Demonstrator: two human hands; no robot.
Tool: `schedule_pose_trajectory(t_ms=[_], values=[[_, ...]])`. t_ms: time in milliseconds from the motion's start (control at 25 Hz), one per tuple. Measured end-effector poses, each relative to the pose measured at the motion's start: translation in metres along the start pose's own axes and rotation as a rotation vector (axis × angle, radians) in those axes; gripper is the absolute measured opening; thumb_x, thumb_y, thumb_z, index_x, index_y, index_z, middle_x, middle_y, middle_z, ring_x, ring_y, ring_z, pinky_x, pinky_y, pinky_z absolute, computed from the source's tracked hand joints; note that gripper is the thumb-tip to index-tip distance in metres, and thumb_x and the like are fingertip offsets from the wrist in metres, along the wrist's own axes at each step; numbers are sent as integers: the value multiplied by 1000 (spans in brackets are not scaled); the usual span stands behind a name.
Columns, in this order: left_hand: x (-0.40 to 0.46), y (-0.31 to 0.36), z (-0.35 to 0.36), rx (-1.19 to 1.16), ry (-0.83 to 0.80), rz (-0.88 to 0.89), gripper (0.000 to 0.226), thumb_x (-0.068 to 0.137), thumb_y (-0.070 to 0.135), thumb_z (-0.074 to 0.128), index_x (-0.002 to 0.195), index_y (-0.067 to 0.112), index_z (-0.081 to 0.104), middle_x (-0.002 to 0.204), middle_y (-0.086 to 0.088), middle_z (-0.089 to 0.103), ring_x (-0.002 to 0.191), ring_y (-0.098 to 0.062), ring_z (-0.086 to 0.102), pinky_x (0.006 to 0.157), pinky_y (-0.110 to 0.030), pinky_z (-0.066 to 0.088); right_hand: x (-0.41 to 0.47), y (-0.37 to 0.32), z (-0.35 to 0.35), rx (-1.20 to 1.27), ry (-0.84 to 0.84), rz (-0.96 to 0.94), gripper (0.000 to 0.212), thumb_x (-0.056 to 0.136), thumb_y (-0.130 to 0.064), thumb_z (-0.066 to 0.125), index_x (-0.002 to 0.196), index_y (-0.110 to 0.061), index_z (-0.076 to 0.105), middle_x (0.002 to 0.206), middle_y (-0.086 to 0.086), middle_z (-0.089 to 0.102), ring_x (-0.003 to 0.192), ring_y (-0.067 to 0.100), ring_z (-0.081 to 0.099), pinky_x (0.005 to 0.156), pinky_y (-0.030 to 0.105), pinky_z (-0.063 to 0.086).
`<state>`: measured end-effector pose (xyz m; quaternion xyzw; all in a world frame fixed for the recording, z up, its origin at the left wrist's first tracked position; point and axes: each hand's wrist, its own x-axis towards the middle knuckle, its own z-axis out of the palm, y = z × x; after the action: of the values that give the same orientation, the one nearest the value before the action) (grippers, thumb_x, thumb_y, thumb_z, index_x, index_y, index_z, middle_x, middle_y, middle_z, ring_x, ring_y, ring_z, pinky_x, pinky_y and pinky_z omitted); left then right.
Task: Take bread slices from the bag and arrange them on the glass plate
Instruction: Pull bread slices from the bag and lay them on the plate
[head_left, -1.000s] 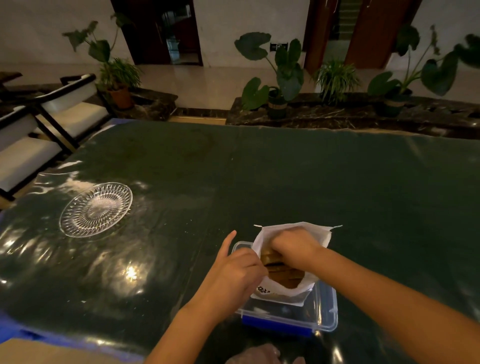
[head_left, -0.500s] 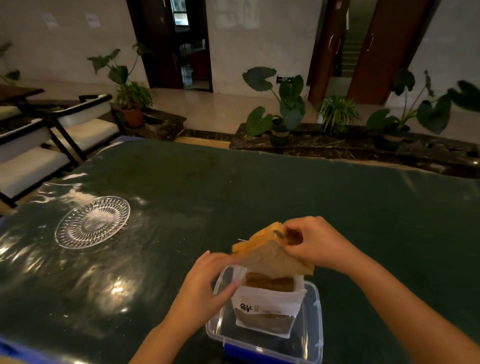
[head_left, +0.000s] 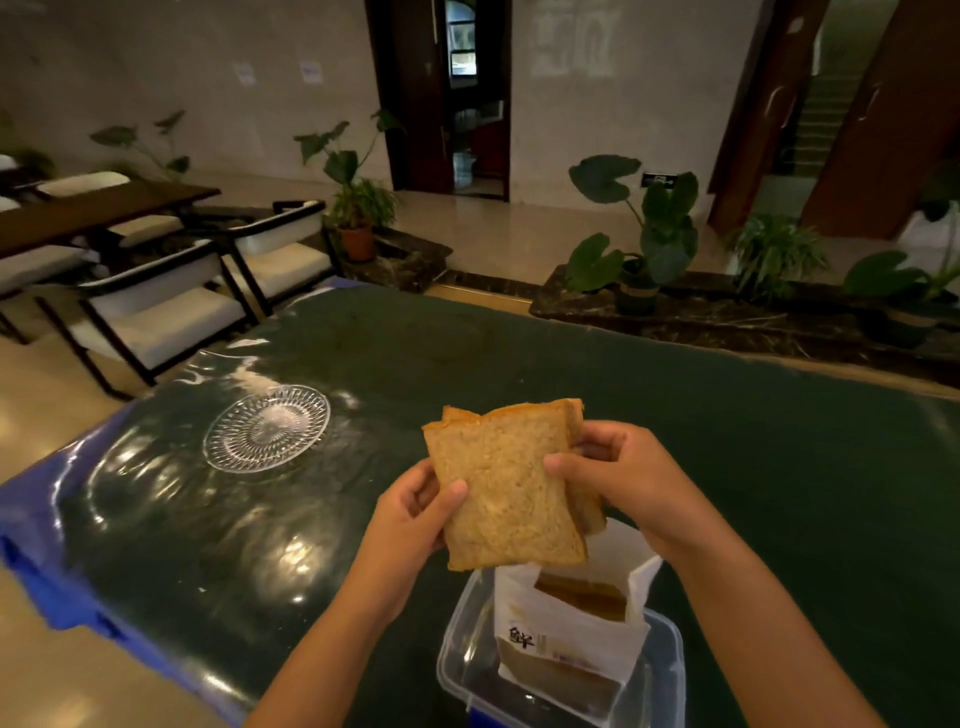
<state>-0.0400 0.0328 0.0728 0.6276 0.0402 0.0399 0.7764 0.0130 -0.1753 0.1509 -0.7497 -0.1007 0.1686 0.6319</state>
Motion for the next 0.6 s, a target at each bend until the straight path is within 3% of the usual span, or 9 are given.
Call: schedule_pose_trajectory(t_ms=[200, 400, 520, 600], values=[[-12, 13, -44, -9, 115, -8, 27, 67, 35, 69, 93, 35, 71, 96, 5, 75, 85, -12, 71, 59, -23, 56, 19, 5, 57, 122, 6, 89, 36, 73, -24, 73, 108, -23, 62, 103, -3, 68, 96, 14, 64, 85, 38, 52], [-29, 26, -123, -5, 183, -61, 19, 78, 23, 64, 97, 26, 66, 88, 7, 76, 80, -12, 71, 57, -29, 58, 39, 0, 141, 112, -44, 95, 21, 76, -18, 71, 95, -24, 64, 92, -6, 70, 84, 8, 66, 67, 25, 51], [-39, 37, -187, -19, 205, -72, 18, 85, 13, 59, 101, 19, 64, 83, 8, 76, 76, -9, 71, 54, -24, 57, 55, -6, 209, 101, -67, 84, 30, 77, -17, 70, 106, -15, 64, 98, 1, 70, 91, 14, 67, 77, 31, 54], [-43, 47, -231, 4, 215, -76, 18, 85, 13, 60, 102, 17, 64, 82, 8, 76, 75, -8, 71, 53, -22, 55, 67, -8, 255, 121, -65, 82, 28, 77, -18, 70, 104, -18, 64, 100, 1, 70, 93, 15, 66, 78, 33, 53]])
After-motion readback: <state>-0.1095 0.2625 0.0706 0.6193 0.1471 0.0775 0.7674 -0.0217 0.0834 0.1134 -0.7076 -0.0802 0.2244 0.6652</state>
